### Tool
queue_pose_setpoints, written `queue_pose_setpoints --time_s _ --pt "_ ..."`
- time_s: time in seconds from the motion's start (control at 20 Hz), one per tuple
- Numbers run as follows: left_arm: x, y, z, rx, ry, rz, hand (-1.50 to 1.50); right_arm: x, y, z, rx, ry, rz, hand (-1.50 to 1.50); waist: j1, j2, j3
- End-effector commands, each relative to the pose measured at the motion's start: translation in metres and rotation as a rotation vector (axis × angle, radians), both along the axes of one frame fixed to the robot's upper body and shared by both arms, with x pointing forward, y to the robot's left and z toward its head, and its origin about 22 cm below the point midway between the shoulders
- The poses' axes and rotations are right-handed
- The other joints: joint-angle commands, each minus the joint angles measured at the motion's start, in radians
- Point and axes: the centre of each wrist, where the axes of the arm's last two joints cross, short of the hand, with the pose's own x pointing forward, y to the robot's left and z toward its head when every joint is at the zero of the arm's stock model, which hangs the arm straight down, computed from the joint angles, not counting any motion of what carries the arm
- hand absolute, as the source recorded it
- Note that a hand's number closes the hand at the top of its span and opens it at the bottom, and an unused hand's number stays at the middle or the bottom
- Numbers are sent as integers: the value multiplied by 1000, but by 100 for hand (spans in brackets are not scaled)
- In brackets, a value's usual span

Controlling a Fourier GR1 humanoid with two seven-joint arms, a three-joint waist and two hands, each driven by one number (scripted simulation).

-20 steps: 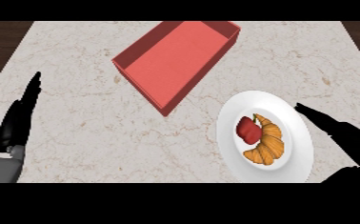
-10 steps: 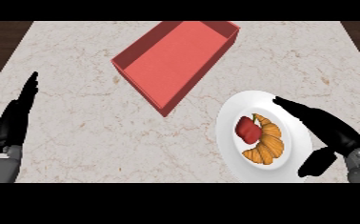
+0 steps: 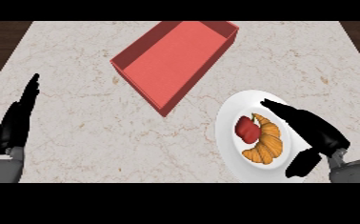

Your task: Pick the croissant from the plate and place it in the cardboard box

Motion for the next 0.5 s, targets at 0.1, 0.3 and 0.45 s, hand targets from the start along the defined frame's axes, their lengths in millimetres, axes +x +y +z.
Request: queue_pose_setpoints --time_s 0.1,0.3,0.45 --pt "-7 9 14 -14 6 -20 0 -7 13 1 73 -2 49 -150 1 -1 0" --pt "-21 0 11 4 1 -7 0 -7 18 15 91 -31 69 -150 3 -1 0" --pt "0 -20 1 -11 6 -16 0 -30 26 15 95 -26 72 -150 -5 -1 0"
